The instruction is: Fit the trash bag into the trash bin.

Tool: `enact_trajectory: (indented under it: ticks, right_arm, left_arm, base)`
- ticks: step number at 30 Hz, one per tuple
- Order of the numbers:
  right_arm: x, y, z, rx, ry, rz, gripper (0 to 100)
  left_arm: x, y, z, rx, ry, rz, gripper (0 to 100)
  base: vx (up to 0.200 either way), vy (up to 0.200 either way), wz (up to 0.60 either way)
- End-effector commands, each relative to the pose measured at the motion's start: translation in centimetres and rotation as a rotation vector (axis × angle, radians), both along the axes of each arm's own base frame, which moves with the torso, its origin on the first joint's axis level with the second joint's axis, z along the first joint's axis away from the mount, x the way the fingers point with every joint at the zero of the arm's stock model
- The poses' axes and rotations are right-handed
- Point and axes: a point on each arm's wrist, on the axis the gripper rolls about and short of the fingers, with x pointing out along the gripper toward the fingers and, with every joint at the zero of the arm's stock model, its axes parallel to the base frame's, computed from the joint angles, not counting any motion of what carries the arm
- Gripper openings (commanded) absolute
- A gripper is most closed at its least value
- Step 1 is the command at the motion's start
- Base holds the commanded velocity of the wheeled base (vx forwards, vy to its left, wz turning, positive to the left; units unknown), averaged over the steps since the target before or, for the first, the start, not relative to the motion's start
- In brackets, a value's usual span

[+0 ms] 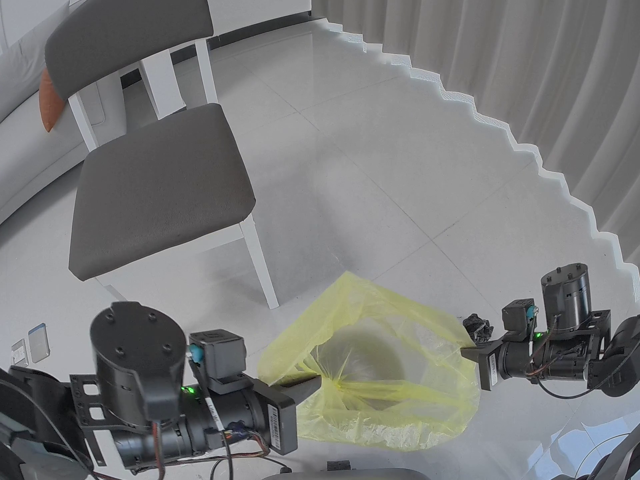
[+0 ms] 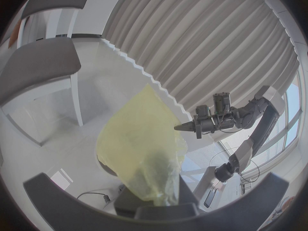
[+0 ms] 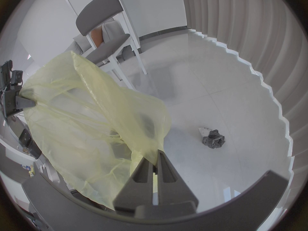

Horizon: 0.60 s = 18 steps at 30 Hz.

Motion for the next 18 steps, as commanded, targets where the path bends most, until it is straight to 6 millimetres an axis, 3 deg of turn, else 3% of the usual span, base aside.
enact_trajectory:
  ticks: [1,7,12,18]
  right_arm:
    - [0.5,-0.3,-3.5,-0.026,0.106,0.003,0]
    - [0.8,-1.1,-5.6,-0.024,0.135,-0.006,0]
    - [-0.2,-2.1,-6.9,-0.048,0.128,0.003,0]
    - [0.7,-2.2,-8.4,-0.041,0.152,0.012,0]
  left_arm:
    - [1.0,-1.4,-3.6,0.078,0.068,0.003,0]
    - [1.7,-2.4,-4.7,0.066,0.061,0.000,0]
    - [1.2,-2.4,-5.1,0.073,0.067,-0.014,0]
    - [1.6,-2.2,-6.4,0.111,0.102,0.009,0]
  base:
    - [0.000,0.000,0.00]
    - [0.000,0.000,0.00]
    - [0.000,0.000,0.00]
    - [0.000,0.000,0.00]
